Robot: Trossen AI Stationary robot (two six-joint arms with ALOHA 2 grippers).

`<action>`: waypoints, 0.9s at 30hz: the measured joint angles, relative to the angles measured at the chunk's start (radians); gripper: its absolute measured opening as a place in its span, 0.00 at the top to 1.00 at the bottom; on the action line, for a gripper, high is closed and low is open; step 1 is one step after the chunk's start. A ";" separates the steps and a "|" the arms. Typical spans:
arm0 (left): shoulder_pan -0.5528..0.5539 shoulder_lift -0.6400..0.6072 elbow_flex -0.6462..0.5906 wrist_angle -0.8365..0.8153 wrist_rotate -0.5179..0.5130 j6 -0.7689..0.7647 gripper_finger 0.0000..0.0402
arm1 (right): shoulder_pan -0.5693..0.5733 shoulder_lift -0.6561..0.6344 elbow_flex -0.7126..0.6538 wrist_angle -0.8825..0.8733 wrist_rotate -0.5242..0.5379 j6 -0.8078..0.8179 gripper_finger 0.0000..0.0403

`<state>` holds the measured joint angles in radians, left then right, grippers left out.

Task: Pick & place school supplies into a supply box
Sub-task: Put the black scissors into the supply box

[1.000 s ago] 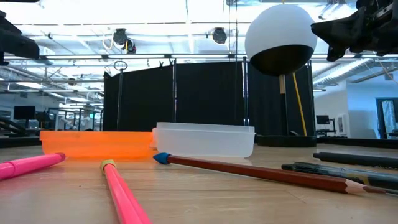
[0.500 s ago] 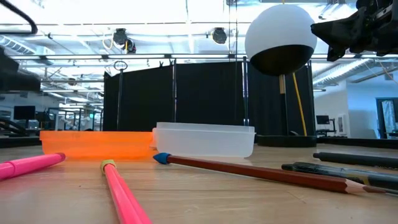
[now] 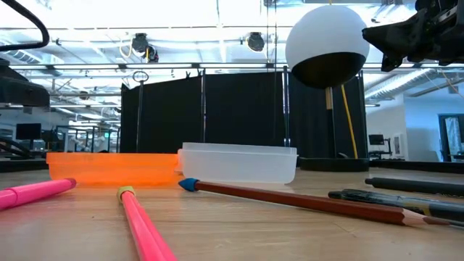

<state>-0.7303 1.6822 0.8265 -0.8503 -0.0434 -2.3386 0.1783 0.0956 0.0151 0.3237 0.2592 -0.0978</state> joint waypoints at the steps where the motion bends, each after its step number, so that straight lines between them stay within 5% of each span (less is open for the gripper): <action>1: 0.000 -0.003 0.000 -0.002 -0.005 0.003 0.86 | 0.000 0.000 0.000 0.000 0.000 0.001 1.00; 9: -0.006 -0.081 0.055 -0.142 -0.120 0.008 0.86 | 0.000 0.000 0.000 0.001 0.000 0.006 1.00; 17: 0.096 -0.187 0.276 -0.365 -0.262 0.141 0.86 | 0.000 0.001 0.000 0.000 0.001 0.006 1.00; 27: 0.480 -0.093 0.574 -0.113 -0.322 0.752 0.86 | 0.000 0.001 0.000 0.022 0.004 0.001 1.00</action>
<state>-0.2501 1.5888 1.4005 -0.9632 -0.3655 -1.5870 0.1784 0.0966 0.0154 0.3460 0.2634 -0.0964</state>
